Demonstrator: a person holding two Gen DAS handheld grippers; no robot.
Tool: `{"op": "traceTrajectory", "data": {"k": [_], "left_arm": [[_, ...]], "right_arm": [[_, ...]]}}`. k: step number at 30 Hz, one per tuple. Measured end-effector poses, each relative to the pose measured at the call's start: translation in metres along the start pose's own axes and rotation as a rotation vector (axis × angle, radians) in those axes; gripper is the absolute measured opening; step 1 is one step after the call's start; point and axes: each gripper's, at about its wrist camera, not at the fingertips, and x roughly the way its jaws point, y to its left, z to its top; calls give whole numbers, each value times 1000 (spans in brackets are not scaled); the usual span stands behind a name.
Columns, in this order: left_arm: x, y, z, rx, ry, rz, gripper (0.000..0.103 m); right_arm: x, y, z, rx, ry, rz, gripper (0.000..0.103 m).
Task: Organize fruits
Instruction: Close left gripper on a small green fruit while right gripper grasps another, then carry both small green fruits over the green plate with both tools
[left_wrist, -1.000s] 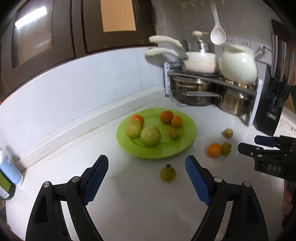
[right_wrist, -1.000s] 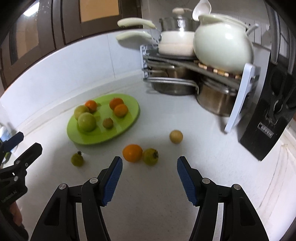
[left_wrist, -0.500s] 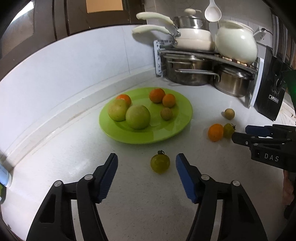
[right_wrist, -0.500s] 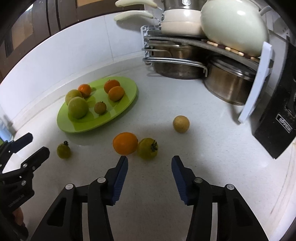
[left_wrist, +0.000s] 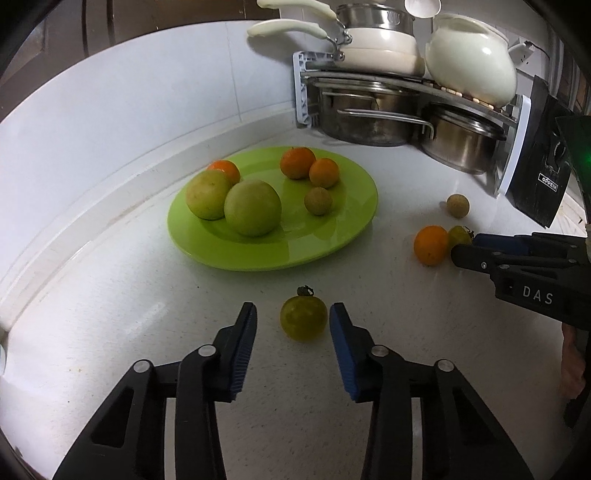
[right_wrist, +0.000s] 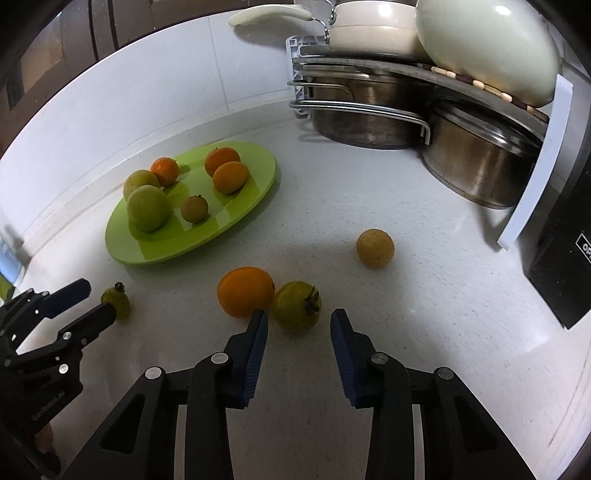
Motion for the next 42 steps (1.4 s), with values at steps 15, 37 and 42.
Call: {"op": "traceTrajectory", "data": {"k": [15, 37, 42], "left_arm": [[8, 0, 1, -2, 16, -14, 29], [-27, -4, 13, -2, -63, -49, 28], [-41, -3, 17, -7, -85, -61, 28]], "right_arm": [[7, 0, 5, -18, 4, 1, 31], [-26, 4, -1, -3, -30, 16, 30], [-41, 7, 3, -7, -56, 30, 30]]}}
